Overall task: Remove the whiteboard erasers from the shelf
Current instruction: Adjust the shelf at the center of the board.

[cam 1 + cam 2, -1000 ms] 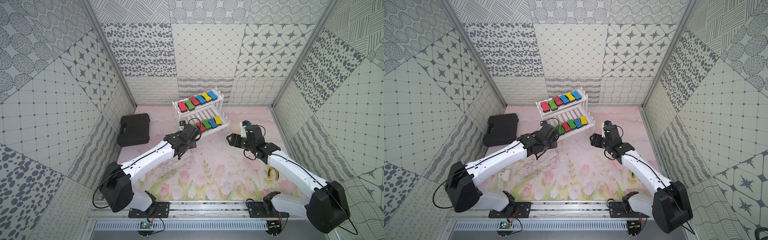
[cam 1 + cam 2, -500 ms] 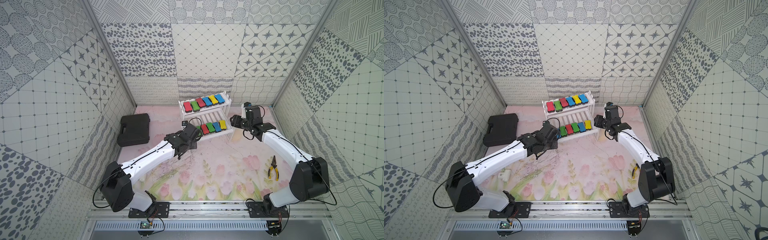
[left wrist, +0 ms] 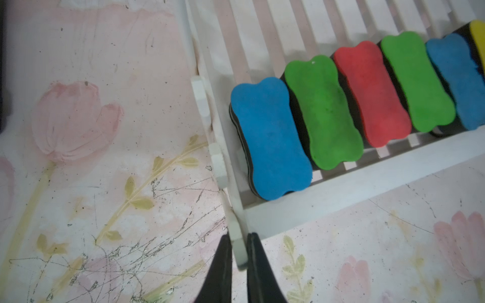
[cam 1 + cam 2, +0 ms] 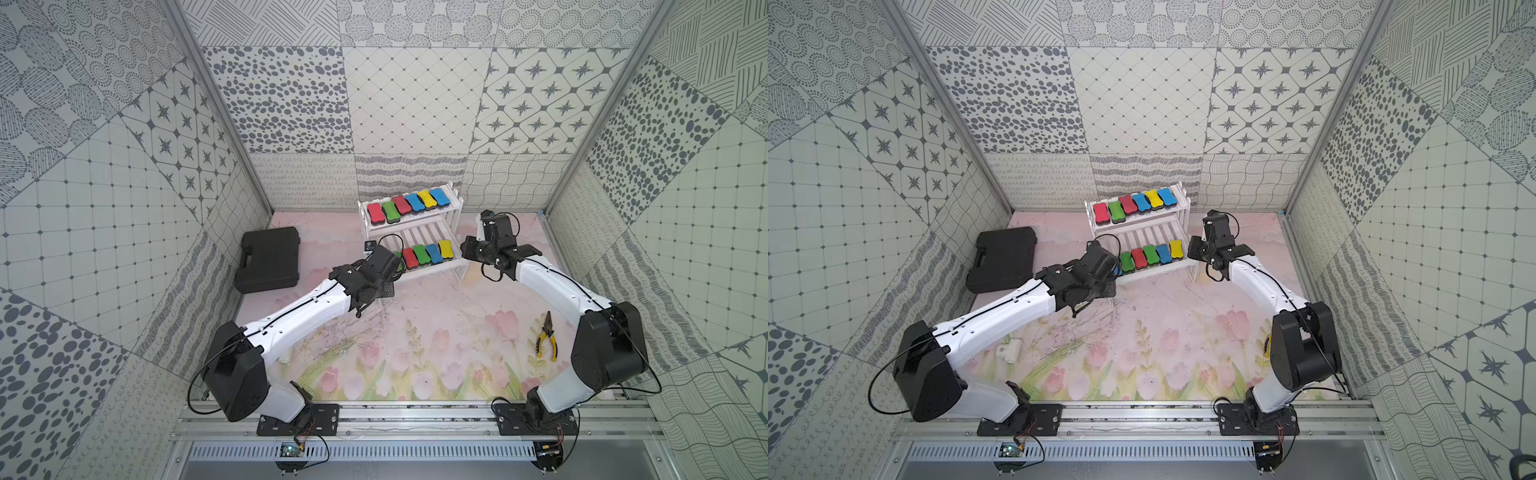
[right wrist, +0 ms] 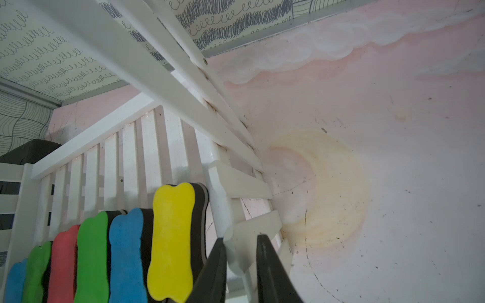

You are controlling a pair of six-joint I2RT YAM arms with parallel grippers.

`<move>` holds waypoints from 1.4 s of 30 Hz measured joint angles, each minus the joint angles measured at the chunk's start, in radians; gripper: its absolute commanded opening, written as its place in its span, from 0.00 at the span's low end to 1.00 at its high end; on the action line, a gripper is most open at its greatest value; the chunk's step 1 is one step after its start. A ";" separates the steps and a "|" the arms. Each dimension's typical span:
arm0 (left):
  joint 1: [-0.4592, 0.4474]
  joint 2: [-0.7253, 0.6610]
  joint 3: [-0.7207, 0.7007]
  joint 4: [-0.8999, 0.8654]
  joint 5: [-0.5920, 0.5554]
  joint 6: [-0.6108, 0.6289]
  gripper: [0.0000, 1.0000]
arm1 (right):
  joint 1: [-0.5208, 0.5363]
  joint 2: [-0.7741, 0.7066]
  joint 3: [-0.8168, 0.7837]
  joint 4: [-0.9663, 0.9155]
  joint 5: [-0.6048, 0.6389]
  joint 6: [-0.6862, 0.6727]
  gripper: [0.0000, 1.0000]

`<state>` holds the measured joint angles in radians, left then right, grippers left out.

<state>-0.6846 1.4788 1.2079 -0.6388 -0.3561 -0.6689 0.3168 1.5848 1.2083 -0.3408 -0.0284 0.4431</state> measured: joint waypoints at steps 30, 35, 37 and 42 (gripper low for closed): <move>0.084 -0.005 0.023 -0.055 0.066 0.083 0.09 | 0.101 -0.249 -0.233 -0.008 0.109 0.202 0.04; 0.084 -0.019 0.006 -0.042 0.067 0.088 0.15 | 0.109 -0.265 -0.246 -0.009 0.118 0.217 0.10; 0.085 -0.020 0.006 -0.044 0.074 0.084 0.22 | 0.109 -0.265 -0.246 -0.009 0.121 0.219 0.15; 0.084 -0.019 0.012 -0.103 0.119 0.077 0.44 | 0.109 -0.266 -0.245 -0.018 0.119 0.260 0.44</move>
<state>-0.6003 1.4593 1.2201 -0.7422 -0.2375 -0.5919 0.4259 1.3186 0.9634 -0.3592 0.0910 0.7029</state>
